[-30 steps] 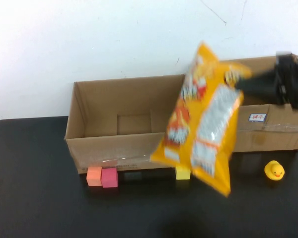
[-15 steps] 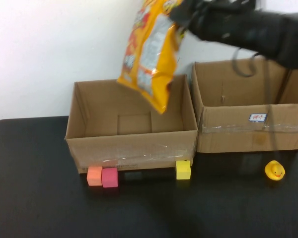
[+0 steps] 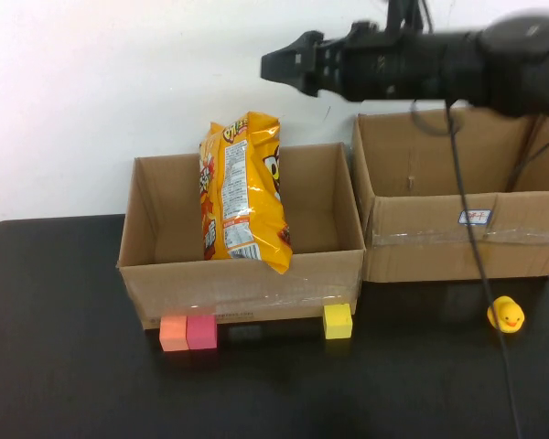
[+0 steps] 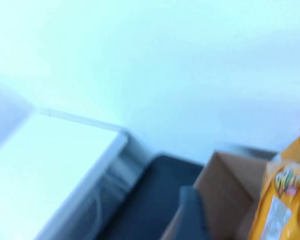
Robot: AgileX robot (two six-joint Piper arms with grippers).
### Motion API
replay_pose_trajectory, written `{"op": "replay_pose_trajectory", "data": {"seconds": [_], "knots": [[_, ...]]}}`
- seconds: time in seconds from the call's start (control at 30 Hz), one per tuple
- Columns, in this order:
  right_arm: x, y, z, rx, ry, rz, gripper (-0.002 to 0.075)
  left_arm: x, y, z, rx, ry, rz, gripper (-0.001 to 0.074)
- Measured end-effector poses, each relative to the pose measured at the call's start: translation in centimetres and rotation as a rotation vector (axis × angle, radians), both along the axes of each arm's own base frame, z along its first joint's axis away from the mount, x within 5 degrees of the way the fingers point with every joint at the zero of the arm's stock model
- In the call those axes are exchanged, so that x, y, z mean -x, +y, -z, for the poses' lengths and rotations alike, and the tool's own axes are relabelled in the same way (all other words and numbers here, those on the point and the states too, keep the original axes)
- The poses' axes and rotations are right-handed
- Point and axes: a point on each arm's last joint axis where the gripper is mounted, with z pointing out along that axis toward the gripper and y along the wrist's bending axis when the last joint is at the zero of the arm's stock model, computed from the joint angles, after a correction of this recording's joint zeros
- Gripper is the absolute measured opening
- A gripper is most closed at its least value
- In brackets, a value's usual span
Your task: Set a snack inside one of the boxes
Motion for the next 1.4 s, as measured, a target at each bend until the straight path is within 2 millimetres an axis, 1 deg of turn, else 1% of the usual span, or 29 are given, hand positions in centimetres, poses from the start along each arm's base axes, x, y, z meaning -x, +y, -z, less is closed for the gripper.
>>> {"op": "replay_pose_trajectory", "data": {"seconds": [0.07,0.17,0.2,0.23,0.3,0.33,0.4,0.5,0.6,0.67,0.7,0.73,0.8,0.83,0.9,1.0,1.03,1.1,1.17,1.23,1.3,1.4], "knots": [[1.5,-0.6,-2.1,0.087,-0.023,-0.031,0.0398,0.4,0.1,1.6,0.013,-0.050,0.017,-0.0001],[3.8,-2.0,-4.4,0.250,-0.015,-0.054,0.0162,0.8,0.1,4.0,0.036,-0.117,0.049,-0.0001],[4.5,-2.6,-5.1,0.318,-0.020,-0.051,0.0108,0.9,0.1,4.9,0.045,-0.131,0.058,-0.0001],[5.4,-3.2,-5.8,0.371,-0.006,-0.052,0.0079,1.0,0.1,5.7,0.050,-0.140,0.064,-0.0001],[7.1,-4.8,-6.9,0.509,0.051,-0.014,0.0039,1.2,0.1,7.5,0.067,-0.148,0.073,-0.0001],[7.8,-5.6,-7.3,0.568,0.077,0.011,0.0031,1.3,0.1,8.2,0.071,-0.152,0.076,-0.0001],[9.6,-7.8,-8.5,0.710,0.142,0.091,0.0020,1.4,0.0,10.0,0.079,-0.145,0.082,-0.0001],[12.1,-10.9,-10.7,0.875,0.146,0.239,0.0014,1.2,-0.1,12.3,0.084,-0.112,0.083,-0.0001],[15.2,-13.4,-12.7,0.930,0.113,0.355,0.0011,1.0,-0.4,13.6,0.095,-0.096,0.088,-0.0001],[16.9,-14.2,-12.9,0.909,0.087,0.387,0.0011,0.9,-0.5,13.8,0.098,-0.104,0.093,-0.0001],[17.6,-14.3,-12.8,0.869,0.059,0.392,0.0011,0.9,-0.5,13.7,0.101,-0.113,0.096,-0.0001],[18.0,-14.2,-12.6,0.831,0.040,0.382,0.0010,0.9,-0.5,13.7,0.105,-0.119,0.097,-0.0001],[18.4,-13.4,-11.1,0.715,0.017,0.338,0.0010,0.9,-0.5,13.7,0.107,-0.120,0.096,-0.0001],[18.3,-12.8,-10.1,0.659,0.024,0.310,0.0010,0.9,-0.5,13.7,0.107,-0.119,0.096,-0.0001],[17.3,-11.3,-7.1,0.547,0.052,0.259,0.0010,0.9,-0.5,13.7,0.109,-0.117,0.095,-0.0001],[14.5,-9.2,-0.9,0.423,0.166,0.226,0.0010,0.9,-0.5,13.7,0.109,-0.117,0.095,-0.0001],[13.7,-8.6,0.8,0.401,0.208,0.216,0.0010,0.9,-0.5,13.7,0.110,-0.117,0.094,-0.0001],[11.4,-7.3,4.2,0.351,0.262,0.207,0.0010,0.9,-0.5,13.7,0.109,-0.115,0.094,-0.0001],[9.3,-6.1,6.2,0.309,0.277,0.193,0.0009,0.9,-0.5,13.8,0.107,-0.112,0.092,0.0000],[6.9,-4.8,7.5,0.278,0.269,0.166,0.0009,0.9,-0.5,13.8,0.107,-0.112,0.092,0.0000],[4.6,-3.4,8.3,0.237,0.254,0.125,0.0009,0.9,-0.5,13.8,0.107,-0.112,0.092,0.0000],[1.8,-1.8,9.5,0.188,0.253,0.097,0.0009,0.9,-0.5,13.8,0.106,-0.111,0.091,0.0000]]}}
